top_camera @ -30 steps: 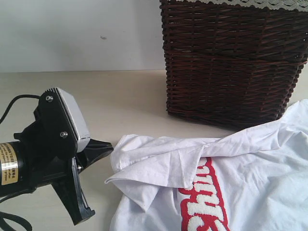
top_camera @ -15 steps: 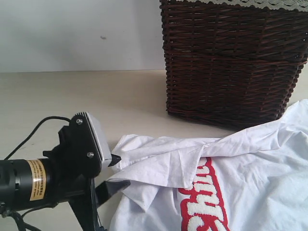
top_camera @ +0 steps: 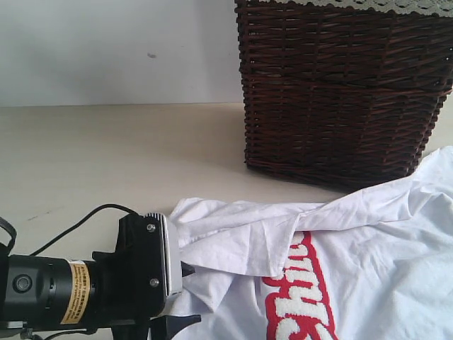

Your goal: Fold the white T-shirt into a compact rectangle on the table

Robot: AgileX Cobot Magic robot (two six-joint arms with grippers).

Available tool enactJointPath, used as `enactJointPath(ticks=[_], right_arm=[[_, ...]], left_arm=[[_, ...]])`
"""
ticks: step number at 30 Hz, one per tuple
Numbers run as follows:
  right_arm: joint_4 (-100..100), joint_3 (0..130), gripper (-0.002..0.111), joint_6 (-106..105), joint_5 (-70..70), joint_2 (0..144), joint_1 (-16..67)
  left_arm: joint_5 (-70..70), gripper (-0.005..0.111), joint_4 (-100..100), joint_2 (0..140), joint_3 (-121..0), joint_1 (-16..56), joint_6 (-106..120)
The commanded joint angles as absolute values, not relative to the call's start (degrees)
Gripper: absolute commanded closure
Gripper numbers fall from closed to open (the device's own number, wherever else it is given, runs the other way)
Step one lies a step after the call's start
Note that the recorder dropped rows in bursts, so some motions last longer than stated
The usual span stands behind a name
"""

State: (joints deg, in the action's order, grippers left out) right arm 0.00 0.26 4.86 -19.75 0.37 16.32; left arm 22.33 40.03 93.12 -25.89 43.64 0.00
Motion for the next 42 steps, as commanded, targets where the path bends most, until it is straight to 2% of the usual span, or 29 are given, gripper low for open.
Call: enactJointPath(ticks=[1, 6, 9, 13, 23, 33, 34, 36, 37, 38, 39, 42], right_arm=[[0.0, 0.0, 0.108, 4.6, -19.5, 0.0, 16.0], [0.0, 0.0, 0.108, 4.6, -19.5, 0.0, 16.0], [0.0, 0.0, 0.108, 4.6, -19.5, 0.0, 16.0], [0.0, 0.0, 0.108, 4.6, -19.5, 0.0, 16.0], [0.0, 0.0, 0.108, 4.6, -19.5, 0.0, 16.0], [0.0, 0.0, 0.108, 4.6, -19.5, 0.0, 16.0], [0.0, 0.0, 0.108, 4.6, -19.5, 0.0, 16.0], [0.0, 0.0, 0.108, 4.6, -19.5, 0.0, 16.0], [0.0, 0.0, 0.108, 4.6, -19.5, 0.0, 16.0], [0.0, 0.0, 0.108, 4.6, -19.5, 0.0, 16.0], [0.0, 0.0, 0.108, 4.6, -19.5, 0.0, 16.0], [0.0, 0.0, 0.108, 4.6, -19.5, 0.0, 16.0]], left_arm=[[23.1, 0.052, 39.8, 93.2, -26.2, 43.9, 5.4], [22.6, 0.052, 38.8, 91.3, -26.2, 43.9, 16.6], [22.9, 0.052, 30.0, 90.2, -26.9, 42.9, 26.7], [22.8, 0.052, 28.3, 94.3, -31.5, 39.0, 26.8], [13.8, 0.052, 35.5, 94.7, -31.8, 38.9, 24.1], [19.5, 0.053, 43.0, 95.9, -29.7, 38.9, 19.0], [19.9, 0.056, 43.0, 96.4, -29.7, 38.9, 19.0], [20.0, 0.072, 43.0, 97.9, -29.7, 38.9, 19.0], [20.0, 0.084, 43.0, 98.4, -29.7, 38.9, 19.0], [20.1, 0.092, 43.0, 98.4, -29.7, 38.9, 19.0], [20.0, 0.107, 42.5, 98.3, -29.7, 38.9, 19.0], [18.2, 0.107, 34.6, 96.8, -30.1, 38.8, 19.0]])
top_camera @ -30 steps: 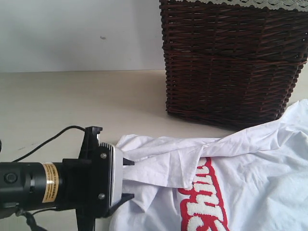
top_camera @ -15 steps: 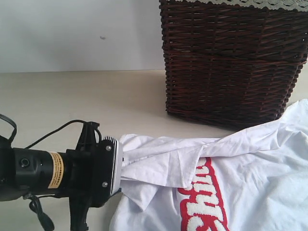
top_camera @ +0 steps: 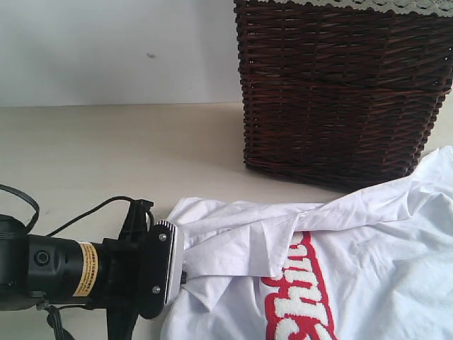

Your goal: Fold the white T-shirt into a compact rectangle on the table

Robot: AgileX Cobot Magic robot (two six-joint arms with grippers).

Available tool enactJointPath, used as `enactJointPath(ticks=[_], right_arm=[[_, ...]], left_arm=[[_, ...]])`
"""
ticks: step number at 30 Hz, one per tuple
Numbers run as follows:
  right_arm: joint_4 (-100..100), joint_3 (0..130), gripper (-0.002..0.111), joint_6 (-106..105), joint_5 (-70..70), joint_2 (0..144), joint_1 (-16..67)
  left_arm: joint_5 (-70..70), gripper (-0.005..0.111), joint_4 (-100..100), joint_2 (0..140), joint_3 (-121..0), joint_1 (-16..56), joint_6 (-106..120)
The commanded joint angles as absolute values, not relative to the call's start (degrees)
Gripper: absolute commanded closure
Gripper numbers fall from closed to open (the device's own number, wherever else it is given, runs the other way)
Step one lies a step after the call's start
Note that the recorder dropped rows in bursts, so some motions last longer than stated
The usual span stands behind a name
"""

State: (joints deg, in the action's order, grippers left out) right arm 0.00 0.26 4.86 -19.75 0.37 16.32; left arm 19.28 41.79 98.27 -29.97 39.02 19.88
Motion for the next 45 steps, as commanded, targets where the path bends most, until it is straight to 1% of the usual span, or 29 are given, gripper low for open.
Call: enactJointPath(ticks=[1, 4, 7, 9, 10, 12, 14, 19, 20, 21, 22, 23, 26, 29, 31, 32, 33, 36, 38, 40, 43, 45], right_arm=[[0.0, 0.0, 0.108, 4.6, -19.5, 0.0, 16.0], [0.0, 0.0, 0.108, 4.6, -19.5, 0.0, 16.0], [0.0, 0.0, 0.108, 4.6, -19.5, 0.0, 16.0], [0.0, 0.0, 0.108, 4.6, -19.5, 0.0, 16.0], [0.0, 0.0, 0.108, 4.6, -19.5, 0.0, 16.0], [0.0, 0.0, 0.108, 4.6, -19.5, 0.0, 16.0], [0.0, 0.0, 0.108, 4.6, -19.5, 0.0, 16.0], [0.0, 0.0, 0.108, 4.6, -19.5, 0.0, 16.0], [0.0, 0.0, 0.108, 4.6, -19.5, 0.0, 16.0], [0.0, 0.0, 0.108, 4.6, -19.5, 0.0, 16.0], [0.0, 0.0, 0.108, 4.6, -19.5, 0.0, 16.0], [0.0, 0.0, 0.108, 4.6, -19.5, 0.0, 16.0], [0.0, 0.0, 0.108, 4.6, -19.5, 0.0, 16.0], [0.0, 0.0, 0.108, 4.6, -19.5, 0.0, 16.0], [0.0, 0.0, 0.108, 4.6, -19.5, 0.0, 16.0], [0.0, 0.0, 0.108, 4.6, -19.5, 0.0, 16.0], [0.0, 0.0, 0.108, 4.6, -19.5, 0.0, 16.0], [0.0, 0.0, 0.108, 4.6, -19.5, 0.0, 16.0], [0.0, 0.0, 0.108, 4.6, -19.5, 0.0, 16.0], [0.0, 0.0, 0.108, 4.6, -19.5, 0.0, 16.0], [0.0, 0.0, 0.108, 4.6, -19.5, 0.0, 16.0], [0.0, 0.0, 0.108, 4.6, -19.5, 0.0, 16.0]], left_arm=[[17.9, 0.107, 30.8, 95.6, -30.1, 38.2, 19.1], [19.0, 0.107, 27.4, 91.1, -30.1, 34.2, 19.1], [17.3, 0.107, 27.5, 90.6, -30.1, 32.6, 18.4], [14.9, 0.102, 27.6, 91.6, -30.0, 32.6, 13.6], [12.3, 0.095, 27.6, 92.0, -29.6, 32.6, 8.1], [6.6, 0.09, 28.0, 92.0, -29.5, 32.6, 7.3], [5.6, 0.091, 30.2, 91.7, -29.2, 32.6, 7.3], [9.3, 0.091, 32.7, 88.9, -25.7, 32.7, 4.4], [9.7, 0.093, 32.7, 88.2, -25.0, 32.7, 3.4], [10.2, 0.101, 32.7, 85.7, -23.3, 33.4, -0.3], [10.2, 0.105, 32.7, 84.0, -22.5, 34.1, -2.3], [10.4, 0.107, 32.7, 82.2, -21.7, 34.9, -5.1], [13.2, 0.107, 32.7, 77.3, -20.8, 36.7, -9.6], [21.4, 0.107, 32.8, 75.2, -20.7, 36.8, -9.7], [25.9, 0.107, 37.6, 75.2, -20.7, 36.8, -9.7], [27.5, 0.107, 43.9, 75.4, -20.7, 36.8, -11.1], [28.8, 0.107, 51.9, 75.8, -20.7, 36.8, -14.8], [35.7, 0.107, 75.6, 77.7, -20.7, 37.9, -36.7], [41.5, 0.107, 85.4, 79.3, -20.7, 38.7, -43.0], [43.2, 0.107, 87.1, 80.9, -20.7, 39.4, -41.8], [37.9, 0.106, 84.1, 82.3, -21.0, 39.4, -35.6], [32.0, 0.1, 80.8, 83.1, -21.5, 39.4, -29.0]])
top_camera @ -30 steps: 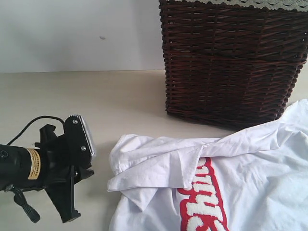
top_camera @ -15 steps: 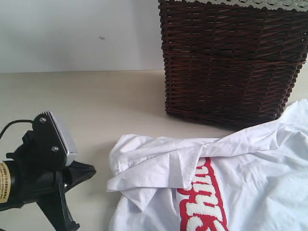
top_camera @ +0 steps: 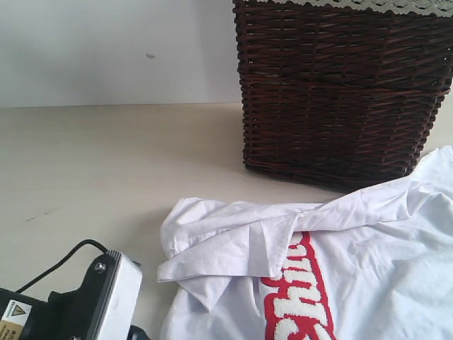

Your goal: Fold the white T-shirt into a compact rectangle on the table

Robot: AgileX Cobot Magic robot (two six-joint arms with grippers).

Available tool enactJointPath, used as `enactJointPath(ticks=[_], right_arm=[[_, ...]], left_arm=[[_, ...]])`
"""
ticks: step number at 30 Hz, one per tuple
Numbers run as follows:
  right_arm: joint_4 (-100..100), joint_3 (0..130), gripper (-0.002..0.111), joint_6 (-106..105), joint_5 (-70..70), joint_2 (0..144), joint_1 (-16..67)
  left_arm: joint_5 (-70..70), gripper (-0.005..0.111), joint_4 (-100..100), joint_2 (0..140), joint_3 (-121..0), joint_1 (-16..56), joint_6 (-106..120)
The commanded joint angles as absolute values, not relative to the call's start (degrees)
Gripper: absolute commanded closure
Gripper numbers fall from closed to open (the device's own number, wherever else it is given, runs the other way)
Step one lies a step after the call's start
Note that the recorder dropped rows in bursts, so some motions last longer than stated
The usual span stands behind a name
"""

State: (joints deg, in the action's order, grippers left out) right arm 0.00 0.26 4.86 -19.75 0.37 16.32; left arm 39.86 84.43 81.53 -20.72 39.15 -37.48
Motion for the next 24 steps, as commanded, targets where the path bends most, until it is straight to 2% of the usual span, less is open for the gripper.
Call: enactJointPath(ticks=[1, 5, 7, 9, 14, 24], right_arm=[[0.0, 0.0, 0.108, 4.6, -19.5, 0.0, 16.0], [0.0, 0.0, 0.108, 4.6, -19.5, 0.0, 16.0], [0.0, 0.0, 0.108, 4.6, -19.5, 0.0, 16.0], [0.0, 0.0, 0.108, 4.6, -19.5, 0.0, 16.0], [0.0, 0.0, 0.108, 4.6, -19.5, 0.0, 16.0], [0.0, 0.0, 0.108, 4.6, -19.5, 0.0, 16.0]], left_arm=[[30.0, 0.093, 78.4, 83.5, -21.8, 39.4, -25.5], [28.6, 0.06, 71.2, 84.8, -23.3, 39.4, -17.0], [28.8, 0.053, 66.7, 85.8, -24.4, 39.4, -16.0], [28.6, 0.054, 61.7, 87.4, -25.6, 39.4, -12.7], [28.5, 0.069, 55.3, 92.5, -28.5, 39.4, -3.3], [26.1, 0.07, 53.3, 99.4, -33.4, 39.4, 7.4]])
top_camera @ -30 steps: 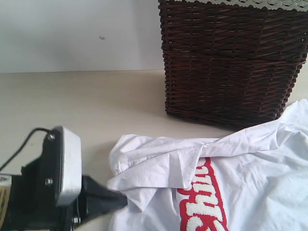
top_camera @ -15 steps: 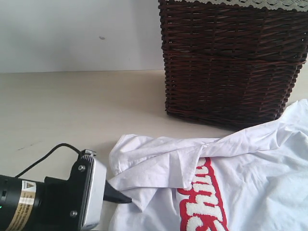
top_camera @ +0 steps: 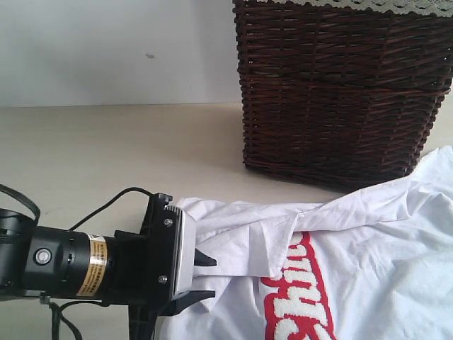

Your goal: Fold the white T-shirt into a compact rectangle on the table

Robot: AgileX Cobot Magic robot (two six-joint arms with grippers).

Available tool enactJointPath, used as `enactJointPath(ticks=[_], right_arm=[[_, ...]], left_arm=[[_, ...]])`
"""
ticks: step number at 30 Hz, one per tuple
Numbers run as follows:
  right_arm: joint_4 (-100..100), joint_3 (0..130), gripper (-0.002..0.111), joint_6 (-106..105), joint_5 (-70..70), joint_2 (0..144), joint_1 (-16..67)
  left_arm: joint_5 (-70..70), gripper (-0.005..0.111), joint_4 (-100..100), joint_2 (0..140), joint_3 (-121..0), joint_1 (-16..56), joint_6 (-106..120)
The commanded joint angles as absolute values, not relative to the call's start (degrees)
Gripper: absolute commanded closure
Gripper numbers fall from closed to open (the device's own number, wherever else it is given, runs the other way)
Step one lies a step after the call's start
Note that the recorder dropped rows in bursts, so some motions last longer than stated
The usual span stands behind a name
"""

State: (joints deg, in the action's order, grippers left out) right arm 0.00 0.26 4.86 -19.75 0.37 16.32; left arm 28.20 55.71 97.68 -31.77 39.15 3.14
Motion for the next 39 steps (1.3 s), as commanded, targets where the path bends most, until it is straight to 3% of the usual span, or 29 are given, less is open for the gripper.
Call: enactJointPath(ticks=[1, 17, 23, 30, 39], right_arm=[[0.0, 0.0, 0.108, 4.6, -19.5, 0.0, 16.0], [0.0, 0.0, 0.108, 4.6, -19.5, 0.0, 16.0], [0.0, 0.0, 0.108, 4.6, -19.5, 0.0, 16.0], [0.0, 0.0, 0.108, 4.6, -19.5, 0.0, 16.0], [0.0, 0.0, 0.108, 4.6, -19.5, 0.0, 16.0]], left_arm=[[25.5, 0.07, 52.1, 99.6, -33.7, 39.4, 8.5], [22.3, 0.073, 37.9, 107.3, -41.0, 39.4, 18.0], [19.4, 0.106, 37.9, 107.3, -41.3, 39.4, 18.0], [16.2, 0.107, 35.2, 105.0, -41.3, 39.2, 18.0], [14.3, 0.107, 29.1, 92.3, -41.3, 35.7, 17.9]])
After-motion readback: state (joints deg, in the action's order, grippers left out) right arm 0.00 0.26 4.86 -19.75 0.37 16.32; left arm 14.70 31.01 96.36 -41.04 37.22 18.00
